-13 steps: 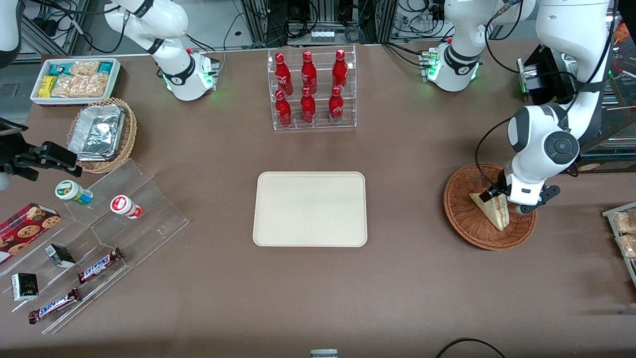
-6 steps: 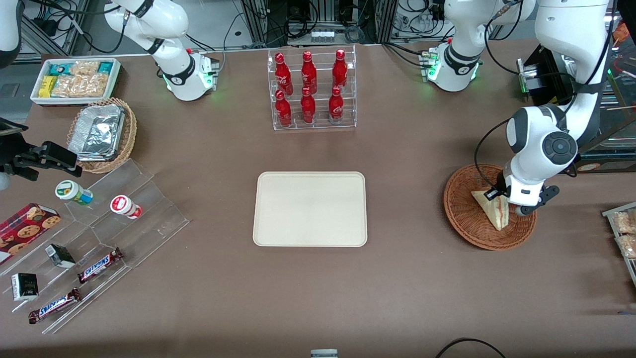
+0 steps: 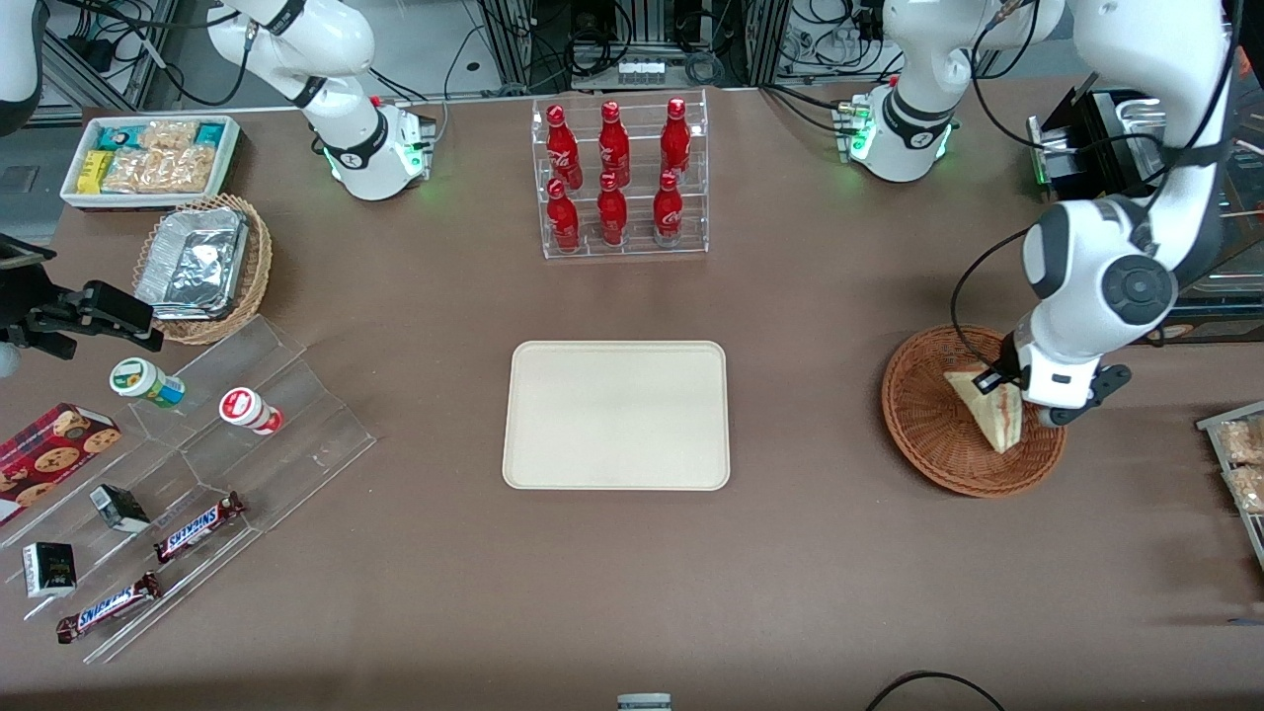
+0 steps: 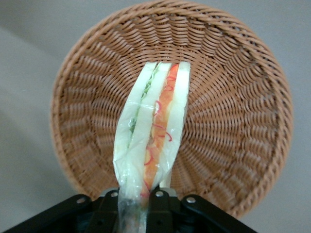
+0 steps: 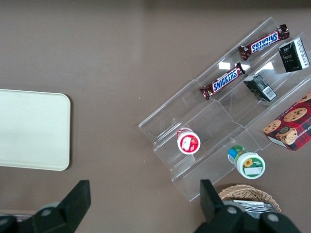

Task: Place sandwich from basket to tray
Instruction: 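Lift the sandwich up out of the basket with the left gripper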

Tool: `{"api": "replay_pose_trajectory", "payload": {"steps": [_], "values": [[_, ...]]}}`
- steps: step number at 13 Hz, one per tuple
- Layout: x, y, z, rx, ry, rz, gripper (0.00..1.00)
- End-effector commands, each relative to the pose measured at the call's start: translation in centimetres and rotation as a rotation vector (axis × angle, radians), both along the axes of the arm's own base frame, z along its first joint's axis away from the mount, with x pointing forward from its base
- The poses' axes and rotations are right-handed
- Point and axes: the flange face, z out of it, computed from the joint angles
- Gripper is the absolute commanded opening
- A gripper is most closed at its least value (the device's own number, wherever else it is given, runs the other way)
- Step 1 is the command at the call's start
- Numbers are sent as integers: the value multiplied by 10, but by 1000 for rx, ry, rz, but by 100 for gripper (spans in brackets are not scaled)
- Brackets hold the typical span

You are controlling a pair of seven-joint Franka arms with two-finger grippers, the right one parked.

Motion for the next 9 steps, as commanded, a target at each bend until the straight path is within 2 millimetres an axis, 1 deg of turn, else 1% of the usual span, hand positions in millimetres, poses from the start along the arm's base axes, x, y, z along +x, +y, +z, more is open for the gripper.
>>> {"api": "replay_pose_trajectory", "payload": {"steps": [1, 4, 5, 7, 9], "values": [[1, -9, 71, 16, 17, -4, 0], [5, -36, 129, 18, 40, -39, 0], [9, -50, 150, 17, 47, -50, 0], [8, -68, 179, 16, 70, -73, 0], [6, -86, 198, -19, 52, -88, 0]]}}
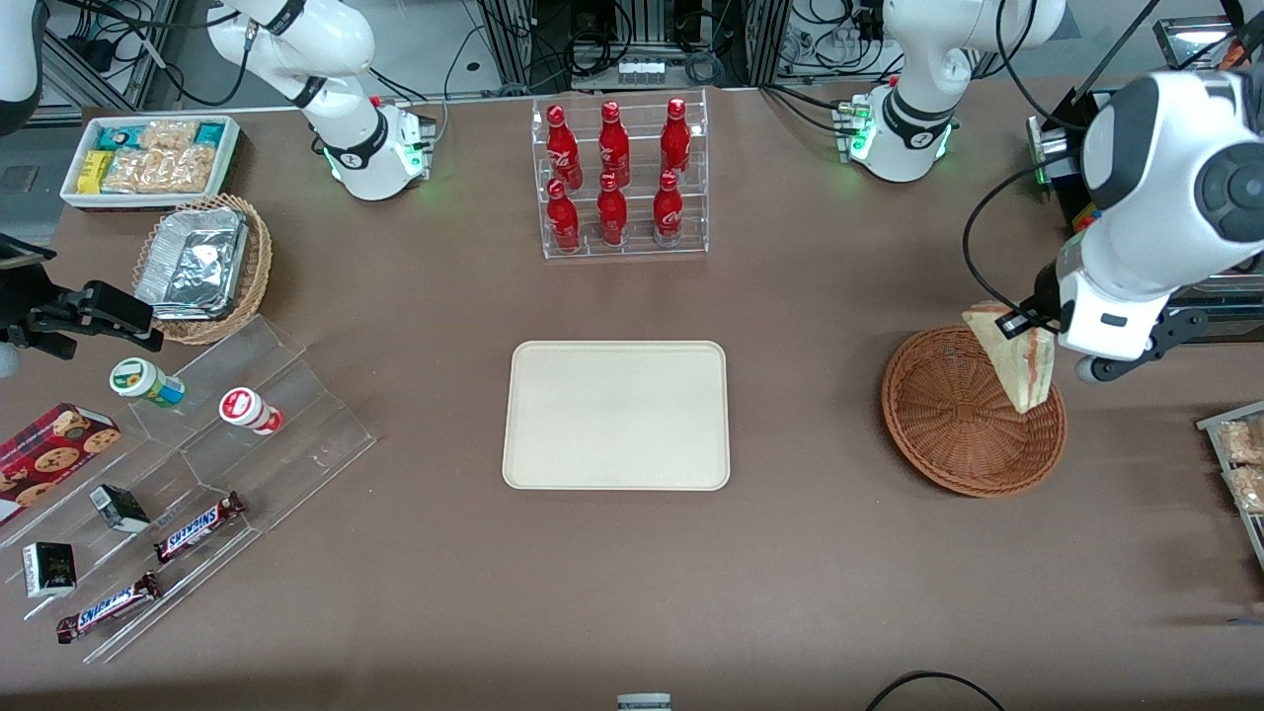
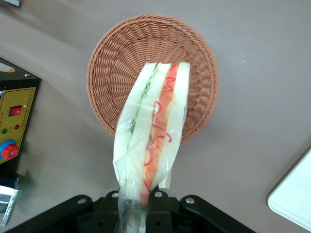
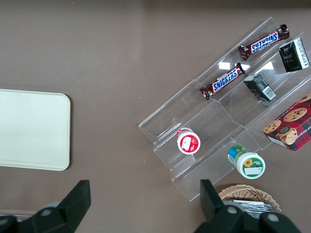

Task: Place sandwich from basket to tray
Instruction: 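Lift the sandwich up out of the basket with the left gripper, then carry the held sandwich toward the white tray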

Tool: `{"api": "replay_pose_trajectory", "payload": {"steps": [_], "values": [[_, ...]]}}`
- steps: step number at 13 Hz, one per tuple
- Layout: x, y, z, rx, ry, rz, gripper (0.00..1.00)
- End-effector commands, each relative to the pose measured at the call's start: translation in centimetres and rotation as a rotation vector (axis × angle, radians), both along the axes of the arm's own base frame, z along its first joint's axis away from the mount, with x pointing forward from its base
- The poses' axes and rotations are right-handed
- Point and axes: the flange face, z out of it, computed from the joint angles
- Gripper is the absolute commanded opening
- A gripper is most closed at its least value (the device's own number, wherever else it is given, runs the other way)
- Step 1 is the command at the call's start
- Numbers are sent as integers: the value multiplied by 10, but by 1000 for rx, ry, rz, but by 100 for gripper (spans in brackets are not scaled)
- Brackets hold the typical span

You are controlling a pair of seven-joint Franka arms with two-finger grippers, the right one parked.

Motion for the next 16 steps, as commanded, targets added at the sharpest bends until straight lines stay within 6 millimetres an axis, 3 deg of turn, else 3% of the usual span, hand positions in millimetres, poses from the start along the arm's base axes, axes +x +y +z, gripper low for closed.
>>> {"api": "replay_pose_trajectory", "payload": {"steps": [1, 3, 5, 8, 11, 16], "values": [[2, -19, 28, -35, -11, 0, 0], [0, -56, 54, -92, -37, -39, 0], [-3, -102, 60, -100, -45, -59, 0], [-6, -176, 41, -79, -29, -78, 0], [-7, -230, 19, -63, -40, -30, 0], [-9, -276, -4, -76, -82, -18, 0]]}}
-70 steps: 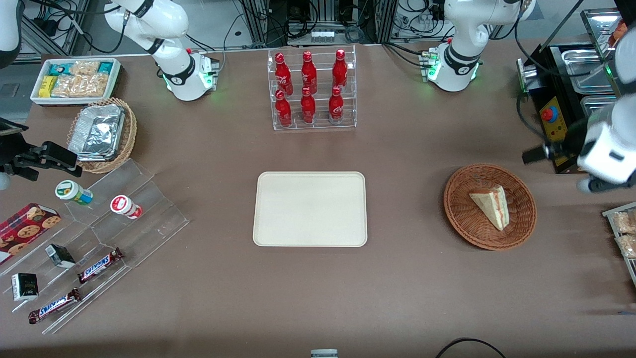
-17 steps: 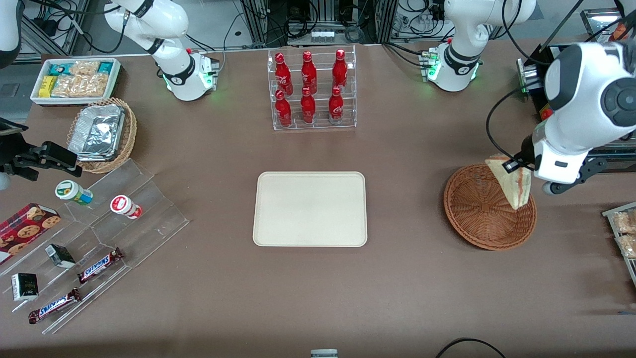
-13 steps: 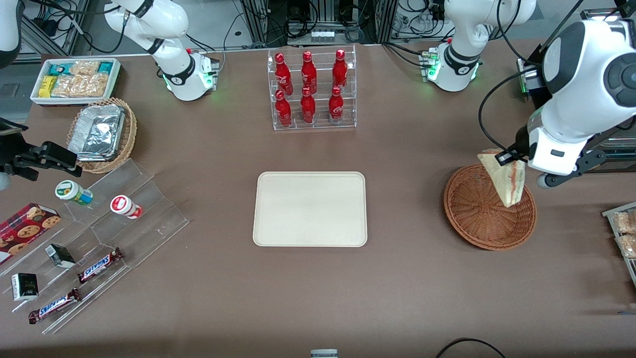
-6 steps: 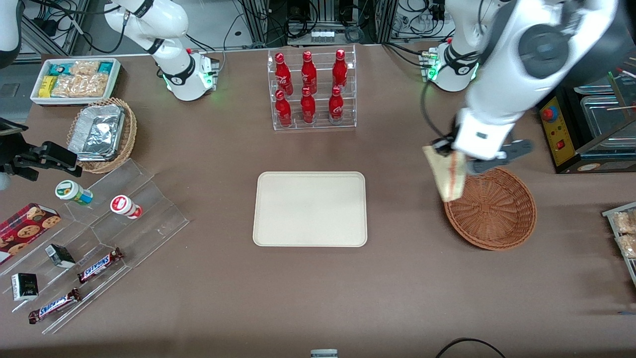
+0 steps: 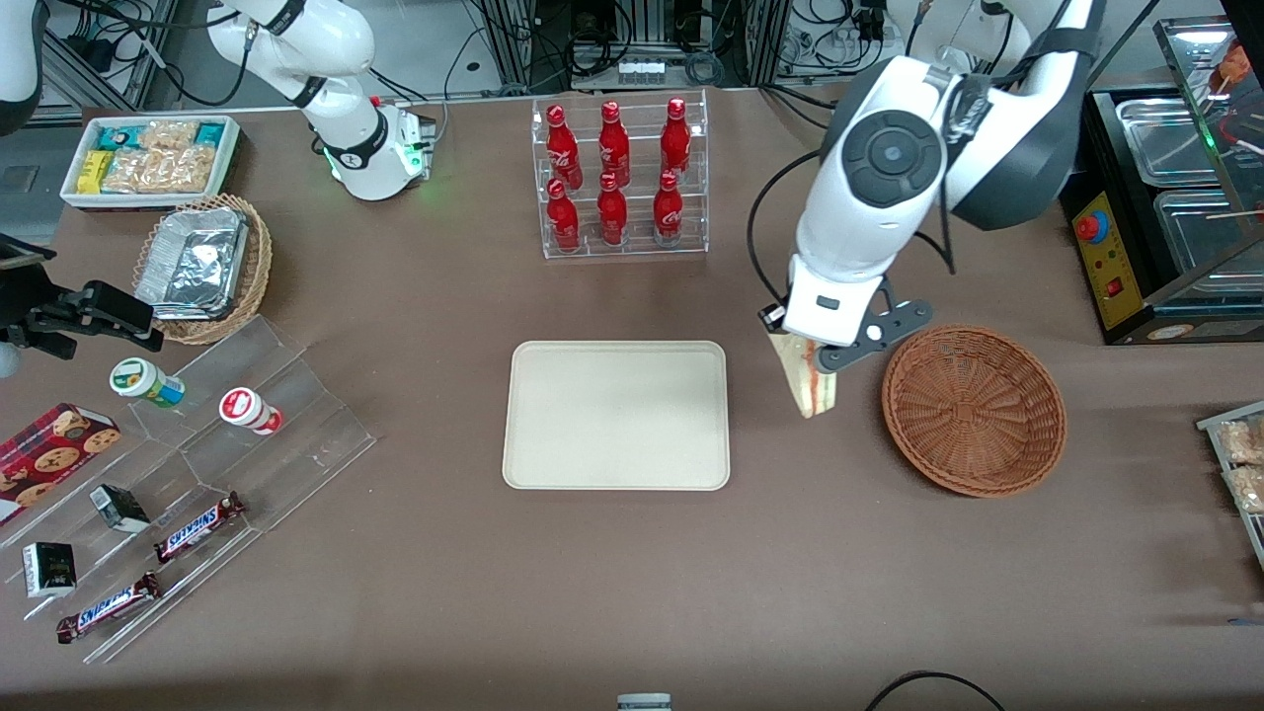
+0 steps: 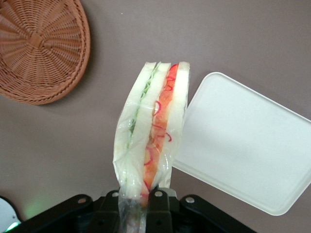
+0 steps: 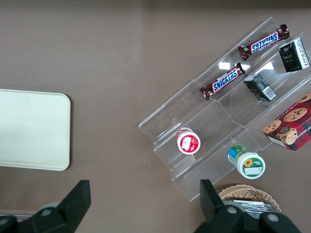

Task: Place sandwich from basket to tray
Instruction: 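Carry the held sandwich toward the white tray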

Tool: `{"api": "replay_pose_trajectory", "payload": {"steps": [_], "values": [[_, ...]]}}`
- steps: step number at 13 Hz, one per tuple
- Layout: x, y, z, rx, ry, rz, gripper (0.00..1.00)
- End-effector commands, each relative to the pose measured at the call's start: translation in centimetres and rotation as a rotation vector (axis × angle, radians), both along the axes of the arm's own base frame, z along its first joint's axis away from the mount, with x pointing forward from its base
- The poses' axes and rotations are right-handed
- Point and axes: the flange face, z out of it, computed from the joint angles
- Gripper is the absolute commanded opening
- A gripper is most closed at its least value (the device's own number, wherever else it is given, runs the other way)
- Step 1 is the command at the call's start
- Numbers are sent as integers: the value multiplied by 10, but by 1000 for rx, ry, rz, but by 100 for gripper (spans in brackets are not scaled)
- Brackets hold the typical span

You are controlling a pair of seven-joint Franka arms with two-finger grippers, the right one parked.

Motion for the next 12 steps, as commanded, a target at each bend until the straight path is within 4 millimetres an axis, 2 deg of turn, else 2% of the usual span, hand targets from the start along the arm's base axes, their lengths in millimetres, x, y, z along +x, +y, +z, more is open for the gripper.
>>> {"api": "replay_pose_trajectory", "payload": {"steps": [1, 5, 7, 9, 12], "values": [[7, -23, -11, -20, -34, -18, 0], [9, -83, -73, -52, -72, -104, 0], [3, -112, -105, -55, -72, -213, 0], [1, -134, -137, -60, -82, -258, 0], [-6, -154, -179, -31, -111, -315, 0]]}}
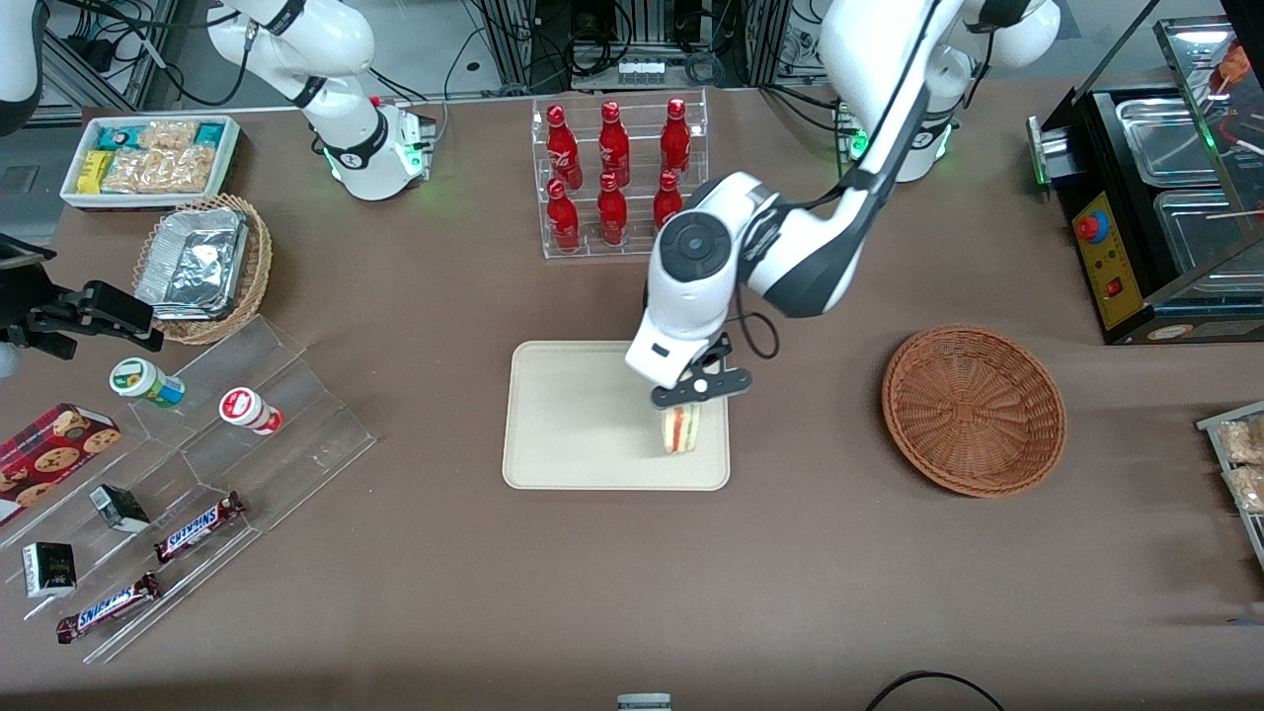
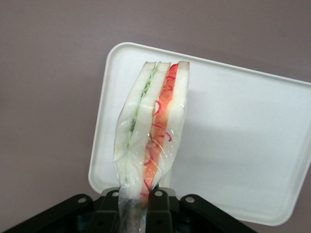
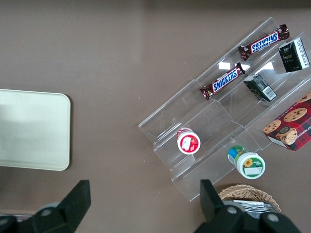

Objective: Place sandwich from basket to tray

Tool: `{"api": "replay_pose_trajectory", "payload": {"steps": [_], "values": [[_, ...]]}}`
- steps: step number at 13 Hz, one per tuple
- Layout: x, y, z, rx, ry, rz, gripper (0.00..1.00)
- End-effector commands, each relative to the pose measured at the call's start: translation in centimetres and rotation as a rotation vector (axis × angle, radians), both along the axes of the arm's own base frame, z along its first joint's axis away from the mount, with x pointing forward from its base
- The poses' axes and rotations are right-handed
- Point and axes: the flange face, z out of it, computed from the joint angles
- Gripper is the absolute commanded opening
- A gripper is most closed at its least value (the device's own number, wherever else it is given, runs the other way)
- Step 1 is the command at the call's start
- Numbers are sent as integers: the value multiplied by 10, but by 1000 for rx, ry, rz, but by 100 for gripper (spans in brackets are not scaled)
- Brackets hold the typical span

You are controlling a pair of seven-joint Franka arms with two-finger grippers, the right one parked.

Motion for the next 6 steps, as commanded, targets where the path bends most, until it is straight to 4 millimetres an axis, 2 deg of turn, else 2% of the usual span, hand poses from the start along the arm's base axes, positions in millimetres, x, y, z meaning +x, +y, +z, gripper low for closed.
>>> {"api": "replay_pose_trajectory", "payload": {"steps": [1, 4, 6], "values": [[1, -18, -25, 9, -28, -48, 0], [-8, -27, -44, 23, -25, -72, 0], [-8, -26, -53, 51, -31, -87, 0]]}}
